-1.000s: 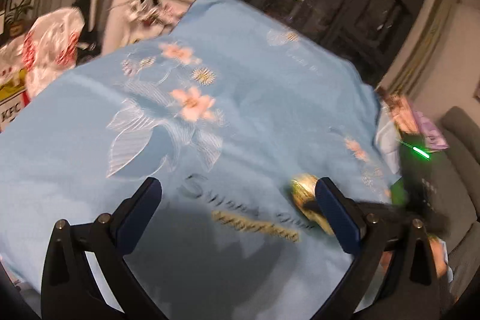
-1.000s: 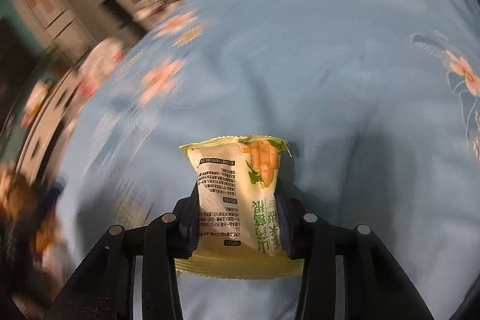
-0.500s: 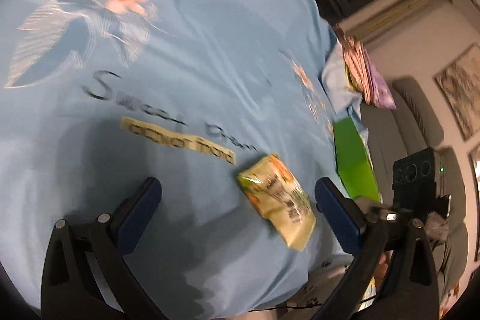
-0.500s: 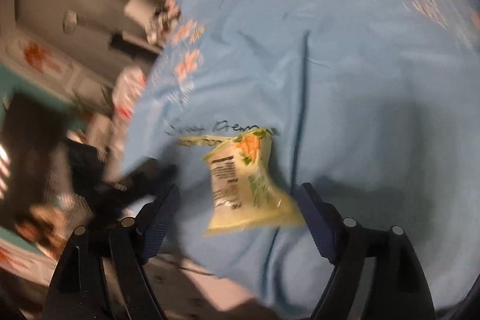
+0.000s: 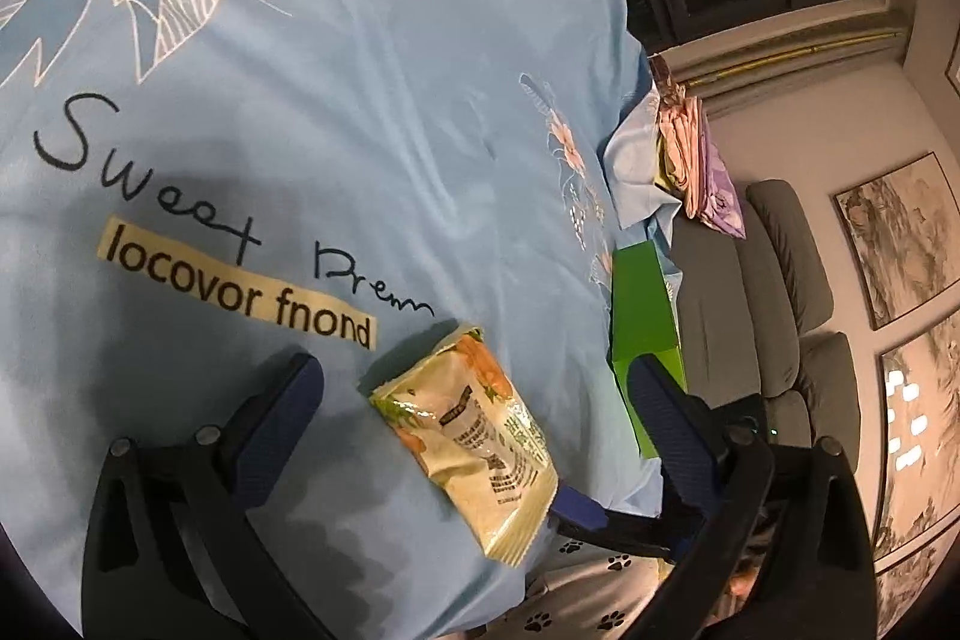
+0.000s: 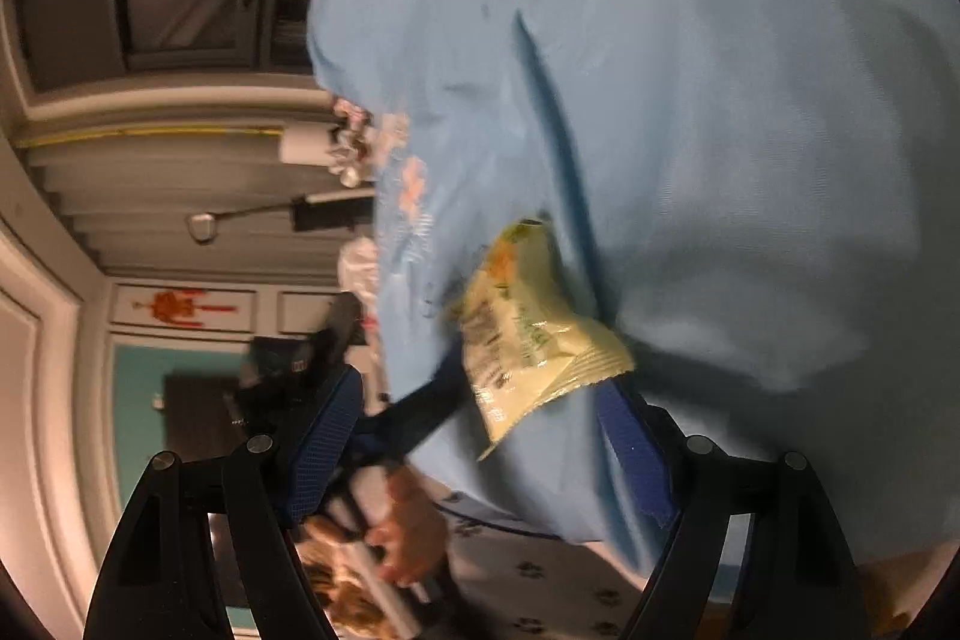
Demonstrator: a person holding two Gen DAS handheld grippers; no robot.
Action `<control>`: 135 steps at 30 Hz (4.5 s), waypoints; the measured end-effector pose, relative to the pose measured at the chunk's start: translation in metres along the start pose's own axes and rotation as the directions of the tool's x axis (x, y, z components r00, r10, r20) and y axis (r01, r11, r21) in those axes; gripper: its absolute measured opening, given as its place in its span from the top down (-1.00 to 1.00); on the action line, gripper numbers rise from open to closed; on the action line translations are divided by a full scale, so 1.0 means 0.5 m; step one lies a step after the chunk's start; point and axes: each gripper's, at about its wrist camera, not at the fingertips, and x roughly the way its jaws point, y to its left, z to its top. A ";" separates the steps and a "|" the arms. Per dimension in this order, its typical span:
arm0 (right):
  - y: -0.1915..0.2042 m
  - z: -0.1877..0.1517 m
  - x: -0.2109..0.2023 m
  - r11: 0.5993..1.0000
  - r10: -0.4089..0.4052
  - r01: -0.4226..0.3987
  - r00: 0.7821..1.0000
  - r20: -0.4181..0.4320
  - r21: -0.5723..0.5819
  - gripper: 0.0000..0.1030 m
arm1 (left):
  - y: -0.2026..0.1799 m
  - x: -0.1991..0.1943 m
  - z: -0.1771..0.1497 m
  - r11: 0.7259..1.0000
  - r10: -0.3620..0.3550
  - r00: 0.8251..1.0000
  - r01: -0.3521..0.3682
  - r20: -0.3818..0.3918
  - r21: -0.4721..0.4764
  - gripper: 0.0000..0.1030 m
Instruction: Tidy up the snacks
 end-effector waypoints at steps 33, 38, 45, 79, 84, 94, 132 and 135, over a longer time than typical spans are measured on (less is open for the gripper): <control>0.004 0.011 0.013 0.942 -0.295 0.314 0.942 0.158 -0.117 0.53 | 0.005 0.035 -0.024 0.992 0.089 0.995 -0.085 -0.037 0.097 0.57; 0.025 0.011 -0.017 0.930 -0.309 0.339 0.931 0.193 -0.142 0.53 | -0.063 0.039 -0.043 0.952 0.189 0.982 -0.189 0.022 0.241 0.57; 0.084 0.026 -0.132 0.912 -0.277 0.358 0.898 0.341 -0.202 0.53 | -0.212 0.077 -0.049 0.884 0.176 0.981 -0.196 0.088 0.423 0.59; -0.094 0.141 -0.620 0.919 -0.340 0.372 0.586 0.735 0.128 0.53 | -0.583 0.589 -0.153 0.703 0.143 0.982 -0.012 -0.124 0.712 0.59; -0.098 0.139 -0.626 0.930 -0.312 0.346 0.565 0.764 0.123 0.51 | -0.586 0.582 -0.147 0.685 0.149 0.989 -0.087 -0.022 0.723 0.24; -0.085 0.098 -0.661 0.987 -0.043 0.154 0.532 0.846 -0.047 -0.57 | -0.615 0.474 -0.136 0.671 0.002 0.980 -0.149 0.199 0.727 -0.99; 0.156 0.076 -0.036 0.380 -0.471 0.811 0.584 0.661 -0.445 -1.00 | -0.107 0.057 0.012 0.509 0.594 0.561 -0.817 0.577 0.271 -0.99; 0.137 0.104 -0.010 0.342 -0.533 0.824 0.566 0.628 -0.452 -1.00 | -0.065 0.066 0.018 0.506 0.619 0.552 -0.824 0.558 0.254 -0.99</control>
